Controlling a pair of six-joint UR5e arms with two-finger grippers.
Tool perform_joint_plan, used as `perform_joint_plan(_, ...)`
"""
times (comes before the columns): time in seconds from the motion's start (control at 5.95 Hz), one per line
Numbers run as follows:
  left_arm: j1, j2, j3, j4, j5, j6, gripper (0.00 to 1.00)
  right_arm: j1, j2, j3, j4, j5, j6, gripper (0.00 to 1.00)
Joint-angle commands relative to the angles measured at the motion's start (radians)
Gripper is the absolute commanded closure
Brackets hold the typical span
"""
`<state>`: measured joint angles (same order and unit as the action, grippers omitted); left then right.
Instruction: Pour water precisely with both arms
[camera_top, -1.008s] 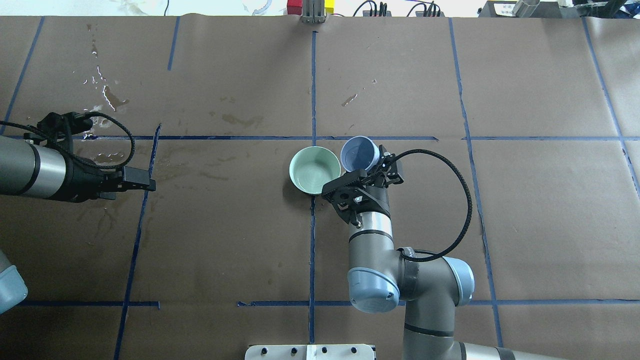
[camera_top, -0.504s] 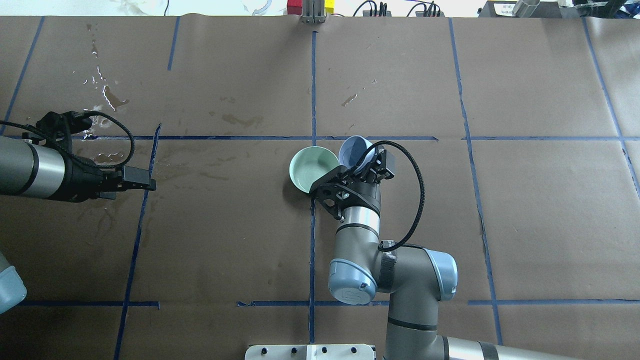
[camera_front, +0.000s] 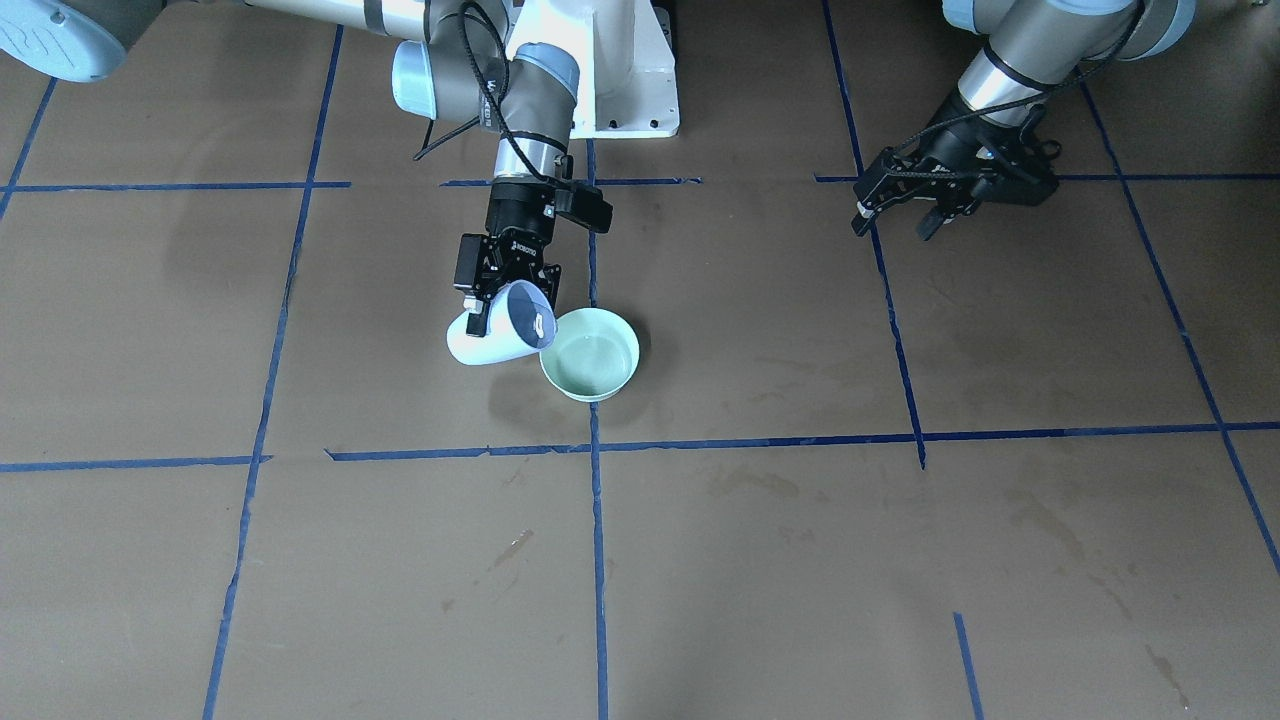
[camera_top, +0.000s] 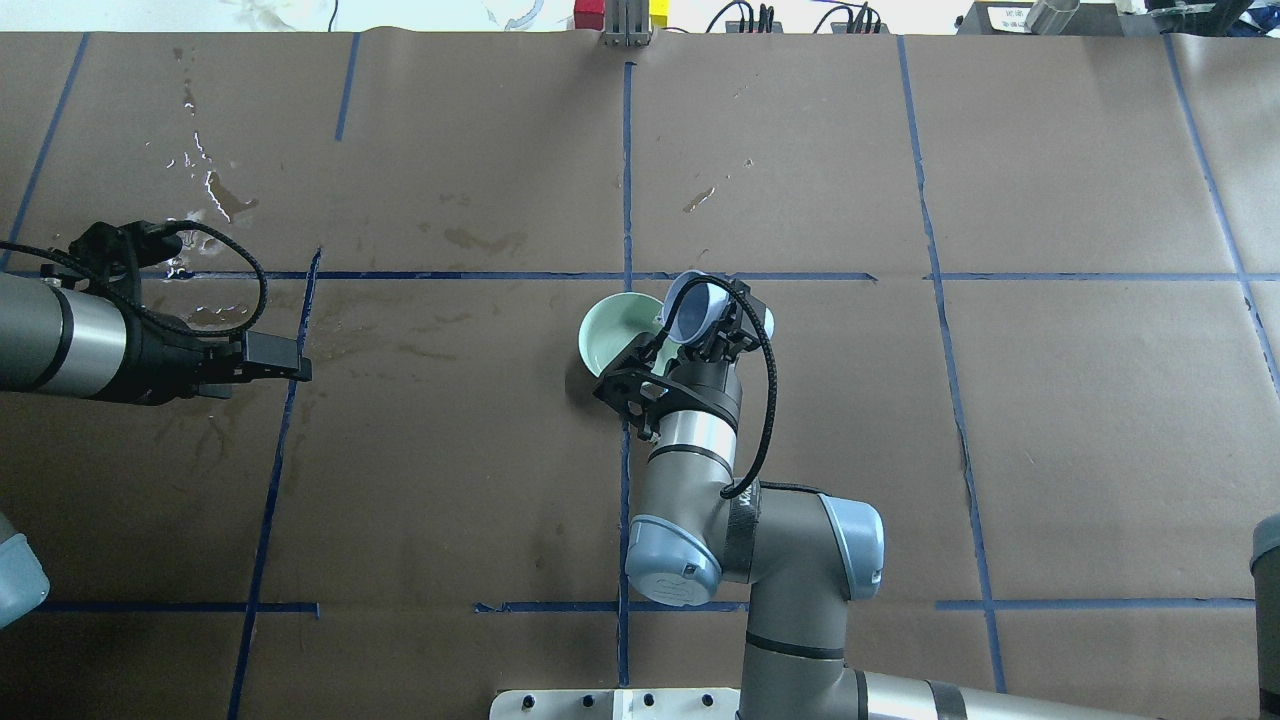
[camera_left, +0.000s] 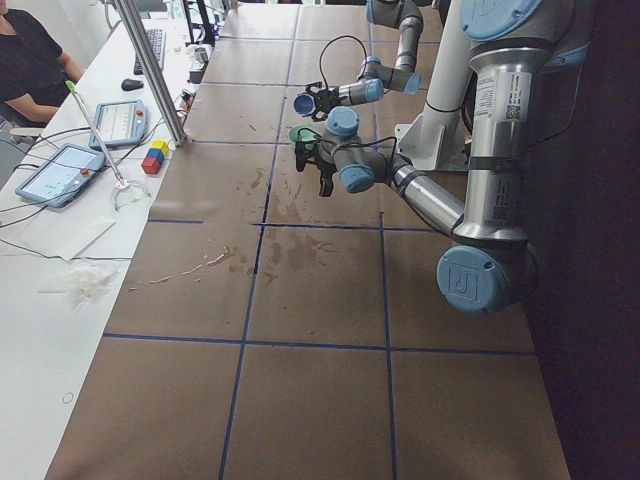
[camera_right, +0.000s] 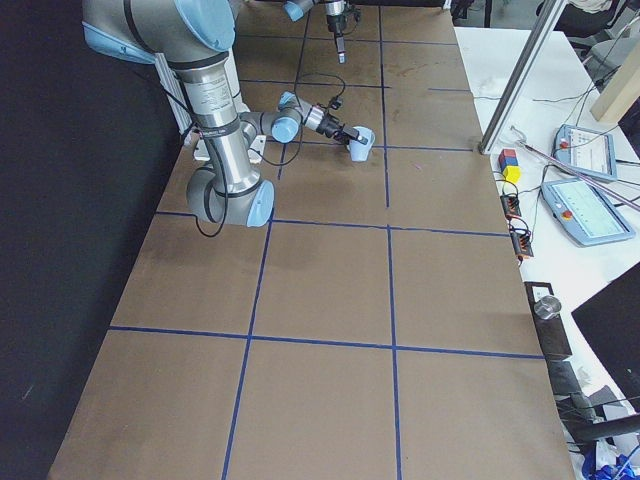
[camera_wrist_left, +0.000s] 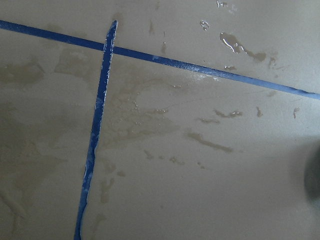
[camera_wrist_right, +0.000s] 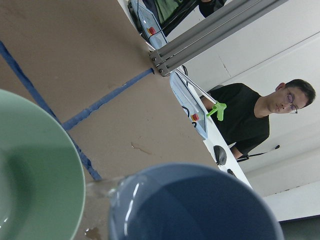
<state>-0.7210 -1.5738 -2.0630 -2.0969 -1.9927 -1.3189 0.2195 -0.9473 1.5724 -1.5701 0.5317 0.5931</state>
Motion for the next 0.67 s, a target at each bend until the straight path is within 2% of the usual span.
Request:
perform_joint_plan(0.0, 0.000, 0.023, -0.022, 0.001, 0.000, 0.000, 0.00, 0.000, 0.007, -0.009, -0.037, -0.015, -0.064, 0.83)
perform_joint_plan(0.5, 0.003, 0.023, -0.019, 0.002, -0.002, 0.000, 0.00, 0.000, 0.007, -0.009, -0.057, -0.024, -0.156, 0.84)
